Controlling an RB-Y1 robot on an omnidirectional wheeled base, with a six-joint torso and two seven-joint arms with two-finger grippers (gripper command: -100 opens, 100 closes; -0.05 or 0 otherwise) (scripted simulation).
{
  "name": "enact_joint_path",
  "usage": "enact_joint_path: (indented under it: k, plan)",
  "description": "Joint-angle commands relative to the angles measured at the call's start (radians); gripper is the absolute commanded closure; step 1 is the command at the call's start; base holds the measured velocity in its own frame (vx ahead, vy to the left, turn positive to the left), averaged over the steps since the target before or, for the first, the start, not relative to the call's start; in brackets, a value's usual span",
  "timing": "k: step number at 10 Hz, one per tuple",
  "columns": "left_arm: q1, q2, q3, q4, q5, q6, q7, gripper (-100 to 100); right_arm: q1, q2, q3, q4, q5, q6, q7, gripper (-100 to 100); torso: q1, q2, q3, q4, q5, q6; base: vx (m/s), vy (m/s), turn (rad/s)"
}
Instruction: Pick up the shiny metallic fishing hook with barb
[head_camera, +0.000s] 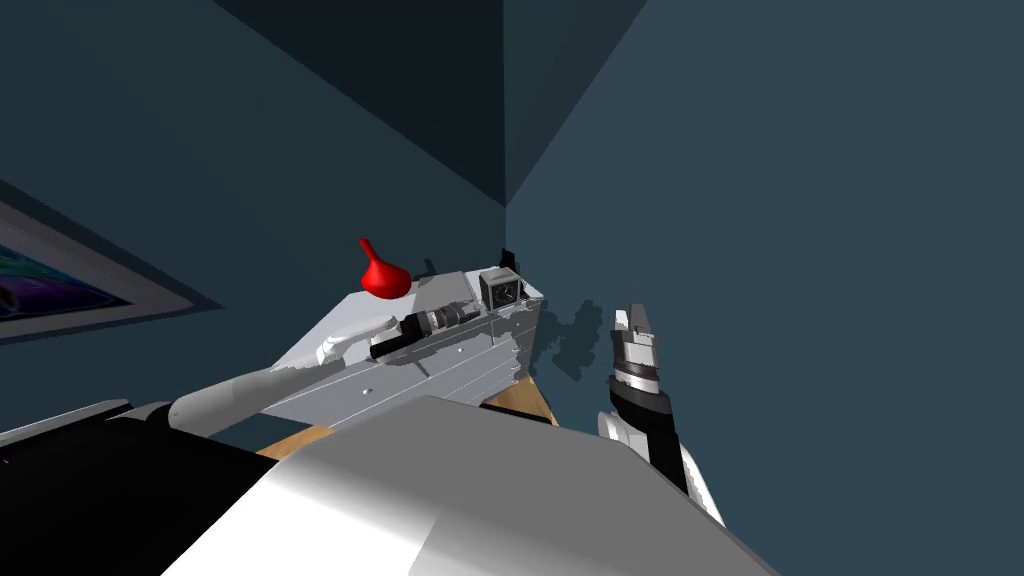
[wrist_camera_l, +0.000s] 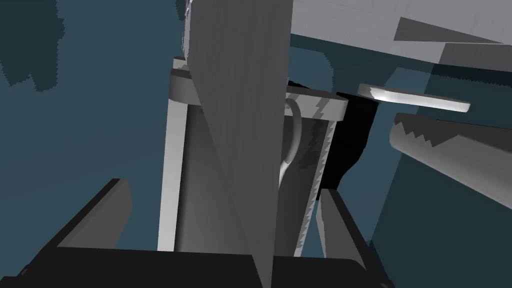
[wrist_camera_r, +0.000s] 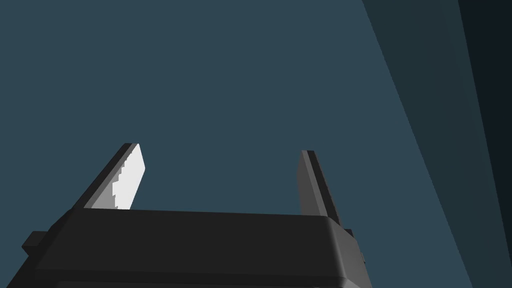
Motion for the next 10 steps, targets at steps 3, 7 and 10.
enact_joint_path:
  k: [3,7,10]
  plan:
    - [-0.026,0.101,-0.011,0.018,-0.036,0.013,0.002,-100,0.0,0.0,0.0,0.0,0.0,0.0,0.0,0,0.0,0.0,0.0,0.0,0.0,0.0,0.018,0.008,-0.088]
    - [-0.036,0.131,-0.015,0.025,-0.047,0.017,0.004,0,0.0,0.0,0.0,0.0,0.0,0.0,0.0,0,0.0,0.001,0.001,0.0,0.0,-0.001,0.008,0.004,-0.043]
    - [-0.036,0.13,-0.014,0.025,-0.047,0.017,0.004,100,0.0,0.0,0.0,0.0,0.0,0.0,0.0,0,0.0,0.002,0.001,0.0,0.0,-0.001,0.0,0.0,0.0]
